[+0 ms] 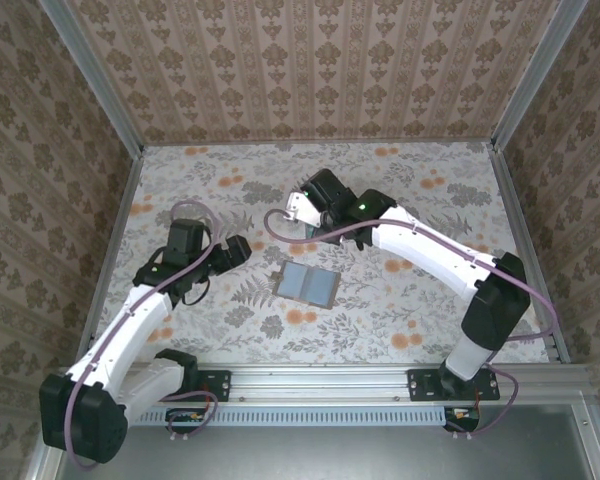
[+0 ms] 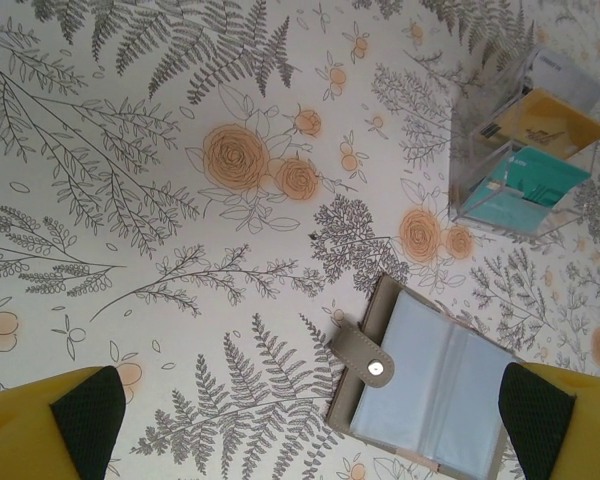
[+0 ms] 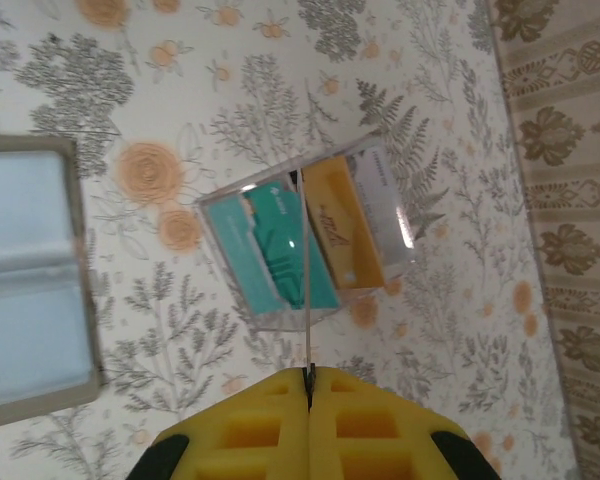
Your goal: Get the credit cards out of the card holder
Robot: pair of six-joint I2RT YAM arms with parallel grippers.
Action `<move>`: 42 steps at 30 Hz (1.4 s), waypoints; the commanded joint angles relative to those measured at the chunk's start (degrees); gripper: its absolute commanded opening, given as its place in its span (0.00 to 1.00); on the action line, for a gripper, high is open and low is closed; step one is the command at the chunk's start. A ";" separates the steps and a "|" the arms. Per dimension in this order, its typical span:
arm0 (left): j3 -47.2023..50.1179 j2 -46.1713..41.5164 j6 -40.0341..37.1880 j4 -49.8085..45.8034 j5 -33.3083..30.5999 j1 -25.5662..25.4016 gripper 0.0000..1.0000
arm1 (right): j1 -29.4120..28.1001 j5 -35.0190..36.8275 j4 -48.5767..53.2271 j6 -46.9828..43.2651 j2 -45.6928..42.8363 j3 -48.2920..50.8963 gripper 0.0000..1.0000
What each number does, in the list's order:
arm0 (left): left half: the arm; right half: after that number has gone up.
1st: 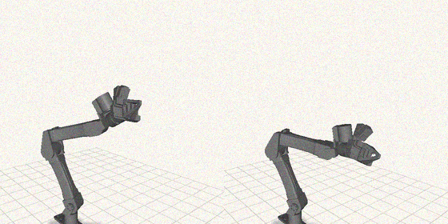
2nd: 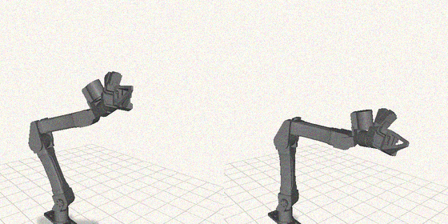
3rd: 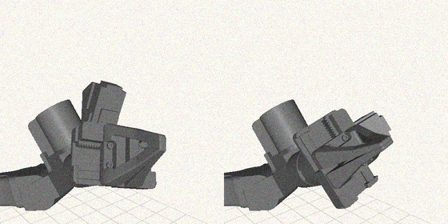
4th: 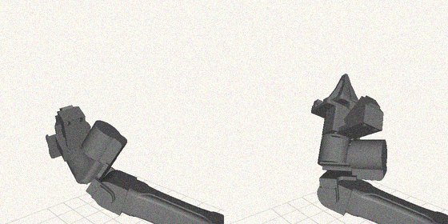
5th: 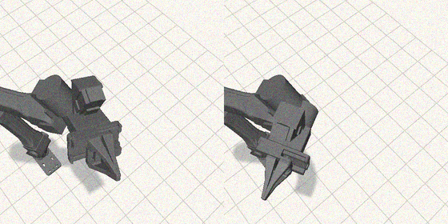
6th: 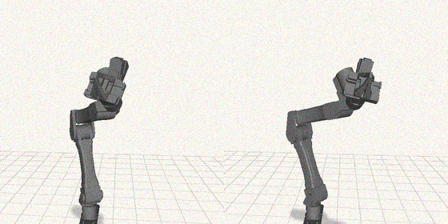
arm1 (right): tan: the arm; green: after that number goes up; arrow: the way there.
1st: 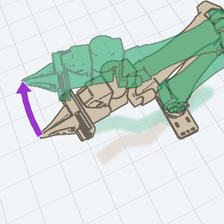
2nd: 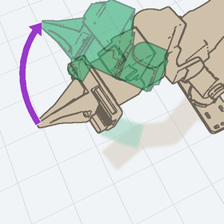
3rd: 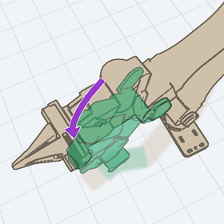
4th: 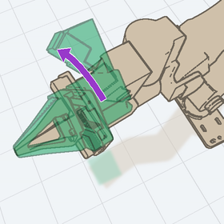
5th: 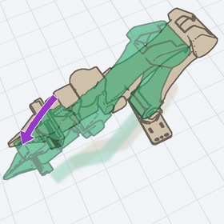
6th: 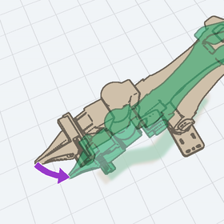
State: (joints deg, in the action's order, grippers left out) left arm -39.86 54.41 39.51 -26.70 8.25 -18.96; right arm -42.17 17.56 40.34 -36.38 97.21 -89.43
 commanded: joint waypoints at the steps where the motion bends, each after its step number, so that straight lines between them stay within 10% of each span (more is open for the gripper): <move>1: 0.31 -1.26 1.06 -0.92 -1.01 0.57 1.00 | 1.33 1.58 -2.50 -6.27 2.51 -2.87 0.00; 42: -1.43 -2.03 0.13 -4.38 -2.27 1.81 1.00 | 9.38 -2.79 -13.37 -19.12 20.49 -7.43 0.00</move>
State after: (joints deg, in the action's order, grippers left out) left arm -39.88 52.97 39.46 -30.30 6.81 -17.80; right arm -33.28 16.27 27.16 -55.55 116.77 -95.74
